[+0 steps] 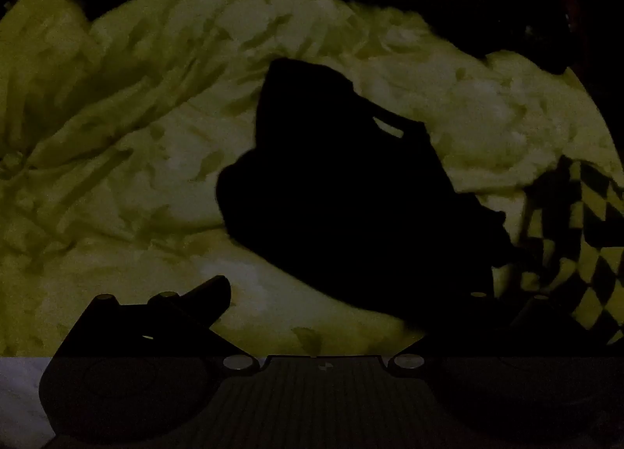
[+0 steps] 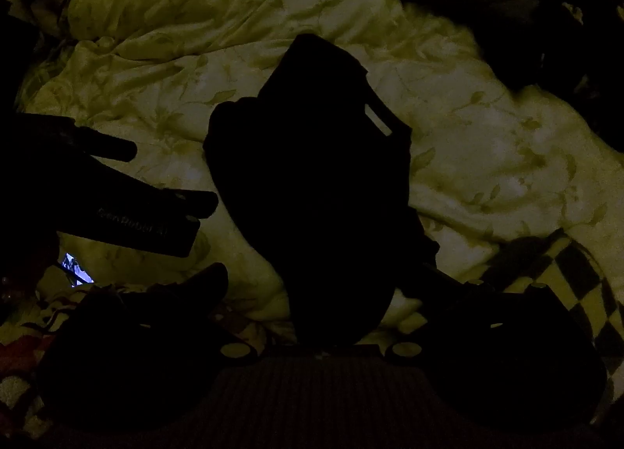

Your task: Fold large clothes

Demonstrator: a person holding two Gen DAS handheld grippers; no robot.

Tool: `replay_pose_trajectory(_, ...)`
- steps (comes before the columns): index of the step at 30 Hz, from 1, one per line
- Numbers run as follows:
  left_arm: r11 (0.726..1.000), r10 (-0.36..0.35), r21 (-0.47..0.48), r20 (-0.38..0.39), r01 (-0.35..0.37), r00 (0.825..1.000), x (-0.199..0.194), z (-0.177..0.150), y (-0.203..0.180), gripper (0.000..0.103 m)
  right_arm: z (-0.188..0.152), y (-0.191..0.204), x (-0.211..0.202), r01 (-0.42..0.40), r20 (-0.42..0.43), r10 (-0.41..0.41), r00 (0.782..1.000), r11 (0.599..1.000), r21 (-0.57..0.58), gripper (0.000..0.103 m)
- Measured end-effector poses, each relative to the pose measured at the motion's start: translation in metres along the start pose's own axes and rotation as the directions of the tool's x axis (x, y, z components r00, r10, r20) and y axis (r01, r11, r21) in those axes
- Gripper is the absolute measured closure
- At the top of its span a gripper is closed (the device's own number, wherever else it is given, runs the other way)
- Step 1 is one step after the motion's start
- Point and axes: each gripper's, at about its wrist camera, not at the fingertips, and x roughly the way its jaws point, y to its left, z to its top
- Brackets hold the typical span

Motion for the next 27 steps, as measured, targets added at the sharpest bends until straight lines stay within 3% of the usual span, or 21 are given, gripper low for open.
replay_pose_trajectory(12, 0.998, -0.042, 0.041, 0.016, 0.041, 0.999, -0.0024, 0.0024, -0.0061, 0.0, -0.0002, -0.0033, 0.001, -0.007, 0.014, 0.006, 1.0, 1.0, 0.023, 0.001)
replay_pose_trajectory(27, 0.999, 0.026, 0.017, 0.041, -0.027, 0.999, -0.0051, -0.0003, -0.0008, 0.0, 0.0038, -0.0067, -0.0042, -0.017, 0.078, 0.013, 0.997, 0.999, 0.05, 0.001)
